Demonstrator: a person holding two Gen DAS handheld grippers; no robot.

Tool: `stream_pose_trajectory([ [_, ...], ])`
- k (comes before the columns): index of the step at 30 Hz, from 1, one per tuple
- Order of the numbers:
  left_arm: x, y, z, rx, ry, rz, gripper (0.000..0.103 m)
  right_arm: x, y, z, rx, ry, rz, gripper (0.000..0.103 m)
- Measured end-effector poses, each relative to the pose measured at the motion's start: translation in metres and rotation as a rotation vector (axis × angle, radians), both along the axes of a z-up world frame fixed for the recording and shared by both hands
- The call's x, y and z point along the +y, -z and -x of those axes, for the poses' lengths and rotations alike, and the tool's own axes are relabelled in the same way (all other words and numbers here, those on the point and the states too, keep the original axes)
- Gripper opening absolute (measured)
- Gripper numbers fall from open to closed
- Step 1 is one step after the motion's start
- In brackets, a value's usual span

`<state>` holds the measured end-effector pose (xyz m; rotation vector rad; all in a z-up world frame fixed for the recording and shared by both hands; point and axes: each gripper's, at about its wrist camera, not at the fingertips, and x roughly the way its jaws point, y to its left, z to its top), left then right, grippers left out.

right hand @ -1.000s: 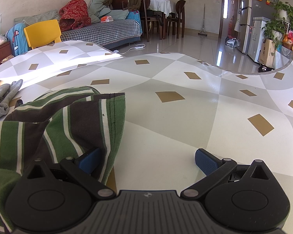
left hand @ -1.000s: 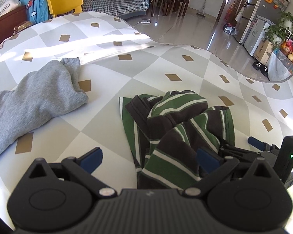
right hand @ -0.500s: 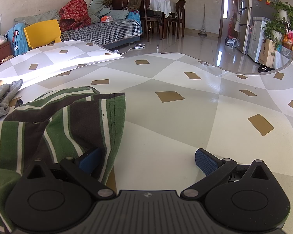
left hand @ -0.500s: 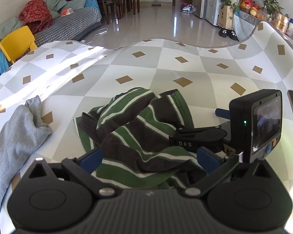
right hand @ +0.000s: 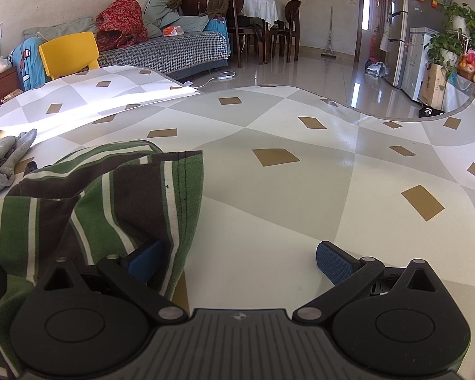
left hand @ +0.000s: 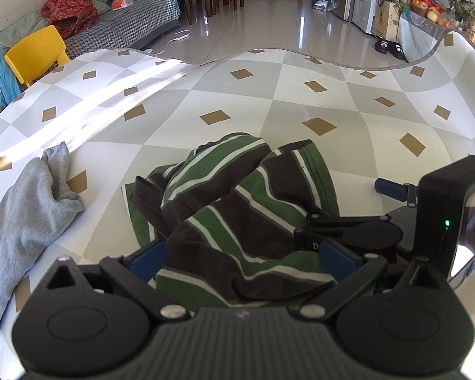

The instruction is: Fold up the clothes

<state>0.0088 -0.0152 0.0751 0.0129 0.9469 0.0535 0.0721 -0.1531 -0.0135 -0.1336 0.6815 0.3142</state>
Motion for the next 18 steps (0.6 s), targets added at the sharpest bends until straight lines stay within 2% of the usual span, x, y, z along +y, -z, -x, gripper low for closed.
stream_pose_trajectory([
  [3,0.002,0.001,-0.004,0.006,-0.011,-0.001,0.103,0.0,0.0,0.0,0.0,0.0,0.0,0.103],
  [11,-0.008,0.002,-0.006,0.005,-0.01,-0.1,0.103,0.0,0.0,0.0,0.0,0.0,0.0,0.103],
  [18,-0.01,0.003,-0.006,0.008,-0.008,-0.103,0.103,0.0,0.0,0.0,0.0,0.0,0.0,0.103],
])
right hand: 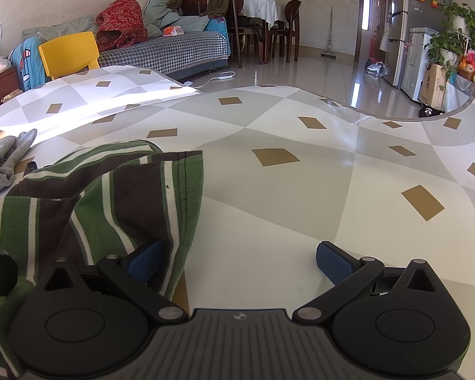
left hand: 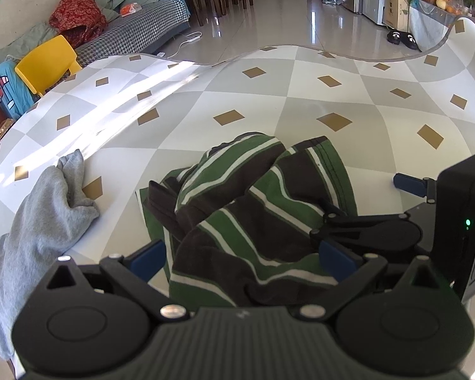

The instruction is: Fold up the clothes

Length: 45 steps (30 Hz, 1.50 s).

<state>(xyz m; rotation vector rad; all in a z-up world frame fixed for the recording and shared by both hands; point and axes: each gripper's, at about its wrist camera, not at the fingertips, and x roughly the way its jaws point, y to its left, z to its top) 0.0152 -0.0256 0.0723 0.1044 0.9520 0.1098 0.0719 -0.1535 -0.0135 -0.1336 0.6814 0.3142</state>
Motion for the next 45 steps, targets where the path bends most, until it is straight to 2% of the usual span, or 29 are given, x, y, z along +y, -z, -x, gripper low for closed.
stream_pose_trajectory([
  [7,0.003,0.001,-0.001,-0.01,-0.014,-0.025,0.103,0.0,0.0,0.0,0.0,0.0,0.0,0.103],
  [13,0.023,0.021,-0.007,0.051,-0.088,0.001,0.103,0.0,0.0,0.0,0.0,0.0,0.0,0.103],
  [21,0.041,0.039,-0.015,0.09,-0.167,0.018,0.103,0.0,0.001,0.0,0.0,0.0,0.001,0.103],
  [26,0.044,0.045,-0.02,0.095,-0.175,-0.001,0.103,0.0,0.001,0.0,0.0,0.0,0.001,0.103],
  [32,0.05,0.049,-0.042,0.088,-0.2,-0.044,0.103,-0.001,0.0,-0.002,0.011,-0.039,-0.01,0.103],
  [35,0.058,0.052,-0.058,0.081,-0.239,-0.087,0.103,0.0,-0.006,-0.006,0.053,-0.167,-0.035,0.102],
  [37,0.064,0.054,-0.07,0.077,-0.264,-0.103,0.103,0.002,-0.009,-0.007,0.065,-0.212,-0.04,0.099],
  [40,0.074,0.06,-0.09,0.078,-0.291,-0.11,0.103,0.006,-0.01,-0.004,0.04,-0.229,-0.024,0.099],
  [42,0.081,0.063,-0.1,0.066,-0.313,-0.08,0.103,0.008,-0.008,-0.005,0.029,-0.228,-0.011,0.099],
  [45,0.084,0.065,-0.114,0.045,-0.313,-0.084,0.103,0.008,-0.002,-0.012,0.039,-0.196,-0.038,0.1],
])
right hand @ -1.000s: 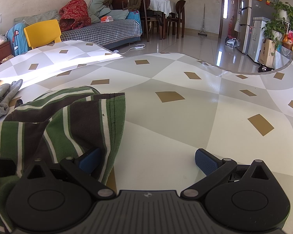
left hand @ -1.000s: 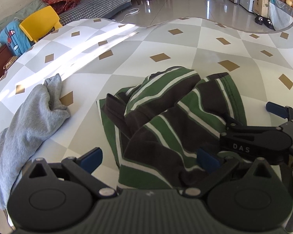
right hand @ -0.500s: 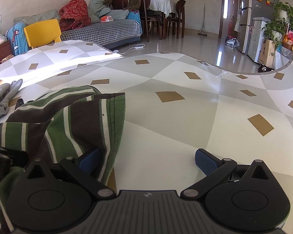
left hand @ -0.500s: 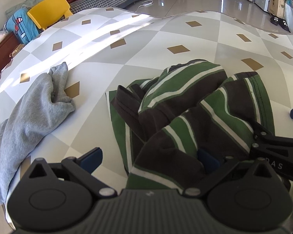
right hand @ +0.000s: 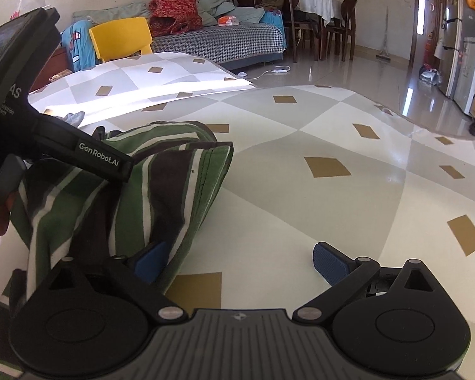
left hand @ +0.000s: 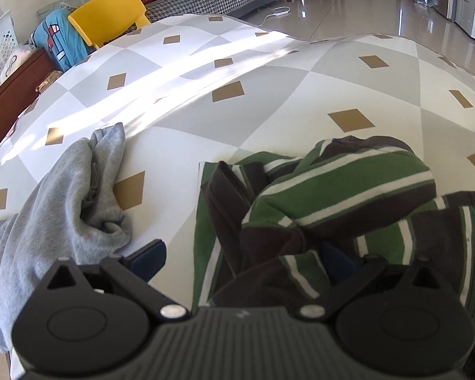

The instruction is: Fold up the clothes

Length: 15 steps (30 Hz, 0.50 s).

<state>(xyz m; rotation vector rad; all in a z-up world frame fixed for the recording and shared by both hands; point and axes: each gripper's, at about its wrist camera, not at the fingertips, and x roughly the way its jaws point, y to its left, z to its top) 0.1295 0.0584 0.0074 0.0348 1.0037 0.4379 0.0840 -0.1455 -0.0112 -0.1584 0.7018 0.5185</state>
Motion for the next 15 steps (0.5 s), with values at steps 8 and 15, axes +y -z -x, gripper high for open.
stream_pose_trajectory([
  [8,-0.006,-0.027,-0.024,-0.043,0.07,-0.019,0.103,0.016,0.004,-0.011,-0.037,0.048,0.031,0.103],
  [15,-0.013,-0.075,0.015,-0.042,0.154,-0.032,0.103,0.014,0.004,-0.012,-0.035,0.048,0.026,0.103],
])
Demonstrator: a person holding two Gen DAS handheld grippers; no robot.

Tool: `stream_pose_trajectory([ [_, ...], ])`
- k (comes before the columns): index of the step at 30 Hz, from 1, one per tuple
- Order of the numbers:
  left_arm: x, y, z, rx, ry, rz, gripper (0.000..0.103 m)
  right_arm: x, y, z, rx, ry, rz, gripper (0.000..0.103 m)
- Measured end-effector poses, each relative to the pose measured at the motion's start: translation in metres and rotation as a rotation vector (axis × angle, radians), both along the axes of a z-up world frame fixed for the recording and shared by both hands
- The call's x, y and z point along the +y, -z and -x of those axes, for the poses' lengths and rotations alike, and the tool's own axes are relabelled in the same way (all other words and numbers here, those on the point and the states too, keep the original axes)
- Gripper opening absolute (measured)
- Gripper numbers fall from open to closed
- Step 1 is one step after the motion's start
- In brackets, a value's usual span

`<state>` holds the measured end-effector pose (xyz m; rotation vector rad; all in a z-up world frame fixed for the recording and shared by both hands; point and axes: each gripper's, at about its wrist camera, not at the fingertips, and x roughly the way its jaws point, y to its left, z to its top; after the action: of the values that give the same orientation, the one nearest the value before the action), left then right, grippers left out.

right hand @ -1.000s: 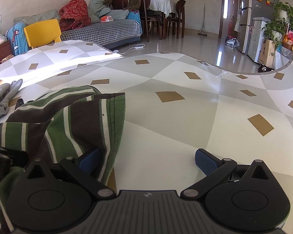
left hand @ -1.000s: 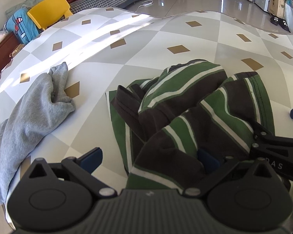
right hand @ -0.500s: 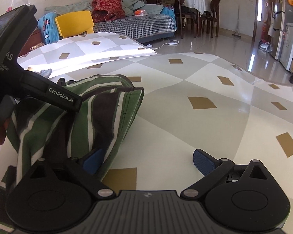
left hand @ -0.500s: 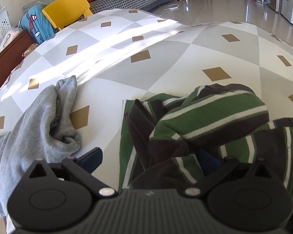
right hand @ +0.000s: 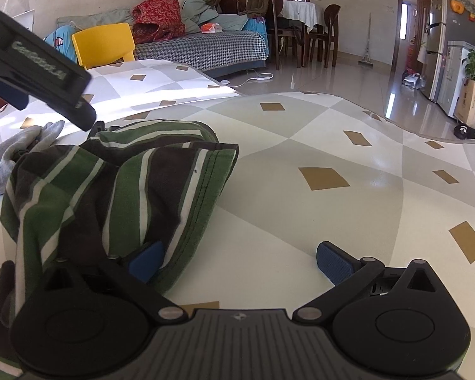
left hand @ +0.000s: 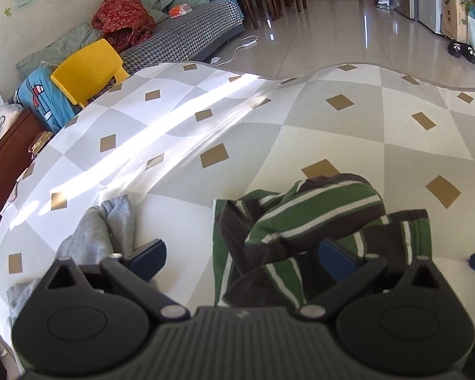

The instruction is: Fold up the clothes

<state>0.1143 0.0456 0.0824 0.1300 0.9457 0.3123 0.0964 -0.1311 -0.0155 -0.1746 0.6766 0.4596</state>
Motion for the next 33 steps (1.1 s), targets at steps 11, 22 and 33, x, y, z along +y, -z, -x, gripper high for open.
stream_pose_trajectory([
  [11,0.001,0.003,0.035,0.023,0.041,0.093,0.103,0.0,0.0,0.001,-0.001,0.0,0.001,0.103],
  [22,-0.011,0.015,0.028,0.07,0.069,0.102,0.103,0.0,0.0,0.001,-0.001,0.0,0.001,0.103],
  [33,-0.014,0.023,0.024,0.1,0.054,0.129,0.103,0.0,0.0,0.001,-0.001,0.0,0.001,0.103],
])
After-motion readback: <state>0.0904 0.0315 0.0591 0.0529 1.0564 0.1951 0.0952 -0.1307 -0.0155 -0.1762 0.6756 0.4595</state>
